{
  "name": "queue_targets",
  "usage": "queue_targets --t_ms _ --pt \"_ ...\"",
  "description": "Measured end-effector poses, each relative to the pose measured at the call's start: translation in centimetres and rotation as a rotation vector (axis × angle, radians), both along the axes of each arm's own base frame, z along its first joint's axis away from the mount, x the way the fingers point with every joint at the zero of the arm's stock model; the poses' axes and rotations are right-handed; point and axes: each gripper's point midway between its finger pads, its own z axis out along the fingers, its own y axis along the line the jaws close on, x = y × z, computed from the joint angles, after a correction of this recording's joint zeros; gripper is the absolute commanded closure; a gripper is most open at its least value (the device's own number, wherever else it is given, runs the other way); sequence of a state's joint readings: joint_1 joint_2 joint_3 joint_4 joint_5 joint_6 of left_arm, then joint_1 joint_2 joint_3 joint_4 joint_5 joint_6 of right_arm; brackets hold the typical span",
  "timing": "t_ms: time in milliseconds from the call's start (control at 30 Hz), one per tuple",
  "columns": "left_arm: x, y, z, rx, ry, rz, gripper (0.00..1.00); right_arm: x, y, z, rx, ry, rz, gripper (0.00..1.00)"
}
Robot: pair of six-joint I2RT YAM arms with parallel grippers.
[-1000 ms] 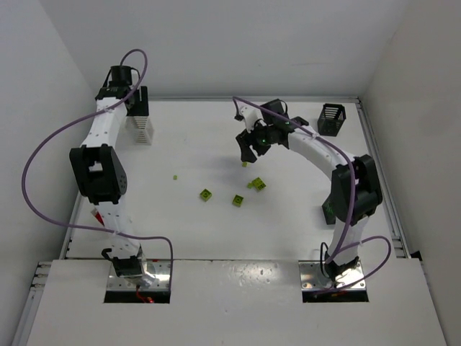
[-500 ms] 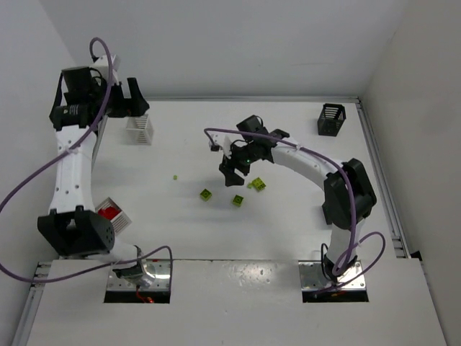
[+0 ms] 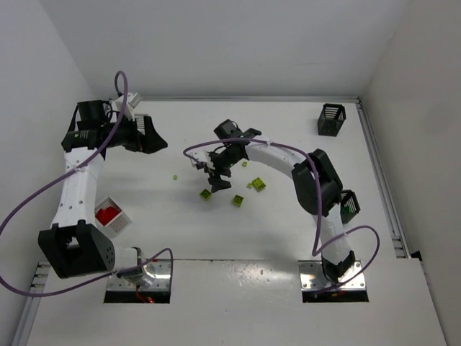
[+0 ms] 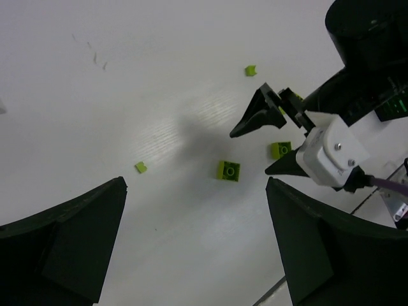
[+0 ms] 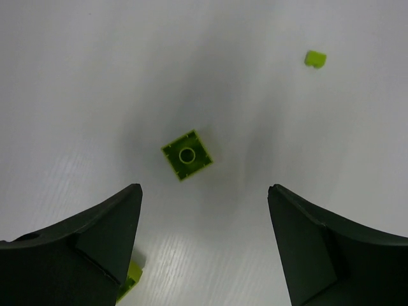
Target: Sort the legos into containers by color
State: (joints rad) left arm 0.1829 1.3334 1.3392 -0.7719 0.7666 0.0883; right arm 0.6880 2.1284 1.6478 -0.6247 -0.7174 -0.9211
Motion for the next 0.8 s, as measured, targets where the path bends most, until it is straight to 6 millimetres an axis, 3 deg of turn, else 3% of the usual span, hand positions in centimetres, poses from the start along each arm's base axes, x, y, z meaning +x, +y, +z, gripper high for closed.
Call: queue_targets --t_ms 133,333,467,800 --pt "-0.1 0.3 0.6 0.003 -0.046 0.047 0.03 -1.1 0.6 -0.5 -0.001 -0.014 0.074 0.2" --pt "-0.3 0.6 2.5 -0.046 -0.11 0.093 0.03 -4.7 -1.8 -3.8 -0.061 0.013 0.192 0.22" --pt "-0.2 1.4 2.3 -0.072 -0.099 0.127 0.03 -4.3 -1.9 -4.2 -0.061 -0.034 0.232 0.22" --pt "-0.2 1.2 2.5 -0.089 -0.102 0.117 0.03 -1.7 -0.7 -6.8 -0.086 -0.104 0.259 0.21"
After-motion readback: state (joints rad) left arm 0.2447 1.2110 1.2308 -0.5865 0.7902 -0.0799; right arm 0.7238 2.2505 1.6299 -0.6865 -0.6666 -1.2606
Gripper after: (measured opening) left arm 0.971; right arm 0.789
